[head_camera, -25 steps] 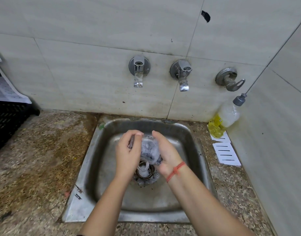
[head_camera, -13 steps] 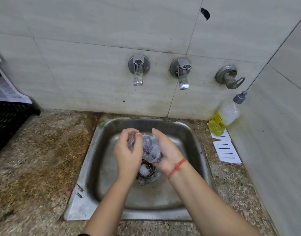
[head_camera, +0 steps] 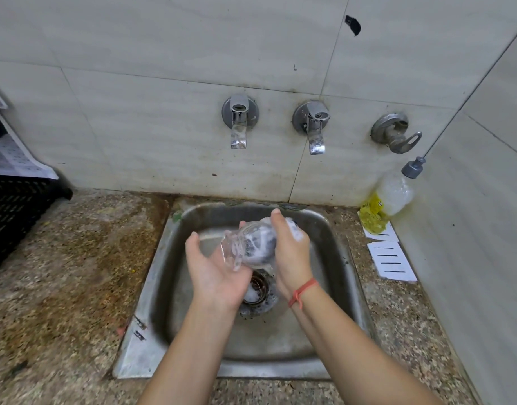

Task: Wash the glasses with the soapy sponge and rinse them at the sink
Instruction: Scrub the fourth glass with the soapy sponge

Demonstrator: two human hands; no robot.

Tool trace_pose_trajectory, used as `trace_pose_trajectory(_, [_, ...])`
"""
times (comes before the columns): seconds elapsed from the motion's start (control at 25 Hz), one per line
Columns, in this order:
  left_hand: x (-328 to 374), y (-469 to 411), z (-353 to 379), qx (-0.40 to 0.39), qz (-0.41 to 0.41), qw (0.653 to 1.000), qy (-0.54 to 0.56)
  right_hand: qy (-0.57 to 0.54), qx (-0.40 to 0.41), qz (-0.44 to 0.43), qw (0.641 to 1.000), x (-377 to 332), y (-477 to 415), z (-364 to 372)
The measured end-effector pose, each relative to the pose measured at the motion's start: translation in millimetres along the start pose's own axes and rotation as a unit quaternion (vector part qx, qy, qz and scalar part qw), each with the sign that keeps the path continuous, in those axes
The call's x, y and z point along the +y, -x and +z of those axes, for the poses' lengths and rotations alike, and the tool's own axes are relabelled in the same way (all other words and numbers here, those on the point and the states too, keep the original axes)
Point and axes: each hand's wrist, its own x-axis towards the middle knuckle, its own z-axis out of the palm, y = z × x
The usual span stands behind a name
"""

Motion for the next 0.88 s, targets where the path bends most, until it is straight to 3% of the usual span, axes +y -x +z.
trace_pose_trajectory(0.16, [-4.0,-6.9,1.2,0.027,-0.117,0.993,0.003,0.048,0.016,-0.057,0.997,-0.9,1.6,-11.5])
trace_pose_trajectory(0.24, [-8.7,-5.1,-2.3,-0.024,-0.166,0.986,0.005,0.078,-0.009,-0.093,0.993,-8.1,4.2,-15.8])
trace_pose_trajectory(0.28, [-9.0,-3.7,-4.0,-0.058,-0.170,0.984,0.001,0.145,0.005,-0.155,0.977,-9.9,3.4,-19.0])
trace_pose_trajectory(0.32, [-6.3,-5.6,-6.0,-0.066,-0.161,0.985,-0.018,0.253,0.040,-0.247,0.935,-12.0,1.5,-22.7])
trace_pose_trajectory(0.4, [-2.9,-13.0,-3.6,-0.056,-0.107,0.991,-0.066,0.452,0.133,-0.394,0.789,-10.2,-6.1,-29.6])
trace_pose_trajectory(0.44, [-2.8,-16.6,-0.8,-0.041,-0.072,0.993,-0.088,0.501,0.153,-0.422,0.740,-8.2,-9.8,-31.7])
trace_pose_trajectory(0.48, [-3.9,-17.3,2.3,-0.026,-0.036,0.993,-0.110,0.516,0.158,-0.437,0.720,-6.1,-11.7,-33.0])
trace_pose_trajectory(0.56, [-7.5,-18.1,4.6,0.003,0.019,0.990,-0.139,0.499,0.156,-0.424,0.739,0.8,-10.7,-31.1])
trace_pose_trajectory(0.72, [-9.0,-19.3,5.5,0.053,0.024,0.980,-0.189,0.320,0.121,-0.345,0.874,-2.7,0.0,-18.9])
trace_pose_trajectory(0.8, [-6.0,-21.6,8.4,0.095,0.026,0.975,-0.201,0.245,0.020,-0.299,0.922,-11.3,1.9,-17.9])
trace_pose_trajectory(0.88, [1.2,-26.8,9.8,0.153,0.073,0.960,-0.223,0.224,-0.147,-0.212,0.940,-19.8,2.4,-19.7])
